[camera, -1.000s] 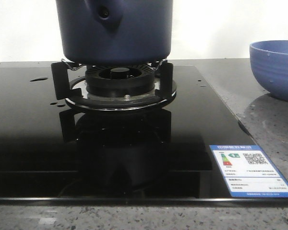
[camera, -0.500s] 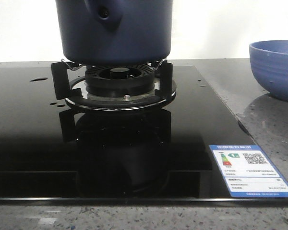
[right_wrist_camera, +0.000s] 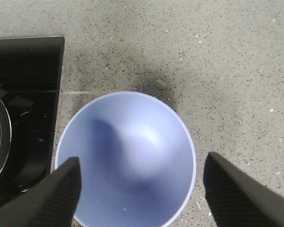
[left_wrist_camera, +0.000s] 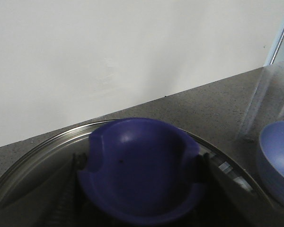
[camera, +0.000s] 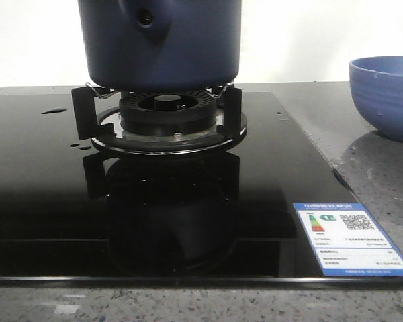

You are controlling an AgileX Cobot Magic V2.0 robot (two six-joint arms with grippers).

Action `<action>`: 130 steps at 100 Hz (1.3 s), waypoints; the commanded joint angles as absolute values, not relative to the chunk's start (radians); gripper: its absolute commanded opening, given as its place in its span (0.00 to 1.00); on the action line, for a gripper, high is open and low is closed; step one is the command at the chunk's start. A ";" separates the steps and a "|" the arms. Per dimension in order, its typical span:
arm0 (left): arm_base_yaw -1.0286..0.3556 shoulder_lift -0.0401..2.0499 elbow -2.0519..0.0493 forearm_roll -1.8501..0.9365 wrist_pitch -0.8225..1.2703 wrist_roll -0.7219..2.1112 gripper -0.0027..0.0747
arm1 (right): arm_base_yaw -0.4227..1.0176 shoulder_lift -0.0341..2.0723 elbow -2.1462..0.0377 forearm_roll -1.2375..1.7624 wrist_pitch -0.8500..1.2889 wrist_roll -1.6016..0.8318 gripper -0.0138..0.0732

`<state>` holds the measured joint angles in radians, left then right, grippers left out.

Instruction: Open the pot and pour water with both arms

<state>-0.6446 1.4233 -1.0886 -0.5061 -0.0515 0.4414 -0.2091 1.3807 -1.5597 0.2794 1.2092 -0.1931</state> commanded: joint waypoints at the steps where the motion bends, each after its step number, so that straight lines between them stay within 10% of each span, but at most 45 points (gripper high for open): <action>1: -0.650 1.390 -1.125 -0.511 -0.154 0.442 0.52 | -0.215 1.346 -1.592 0.303 1.172 -0.199 0.72; 23: -0.650 1.387 -1.125 -0.511 -0.147 0.442 0.77 | -0.215 1.346 -1.592 0.305 1.172 -0.199 0.72; 52: -0.599 1.192 -1.126 -0.484 -0.164 0.442 0.76 | -0.215 1.336 -1.592 0.439 1.132 -0.251 0.71; 64: -0.506 1.101 -1.126 -0.484 -0.142 0.442 0.58 | -0.211 1.332 -1.592 0.655 1.078 -0.328 0.55; 81: -0.326 1.032 -1.126 -0.482 0.041 0.442 0.01 | -0.145 1.299 -1.532 0.862 0.935 -0.537 0.08; 130: -0.232 0.634 -0.588 -0.508 -0.141 0.442 0.01 | 0.328 0.803 -0.676 0.980 0.069 -0.987 0.11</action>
<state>-0.2317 0.7254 -0.6785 -0.4927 -0.0093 0.4414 0.2733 0.8893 -0.7740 0.9500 0.2411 -0.9574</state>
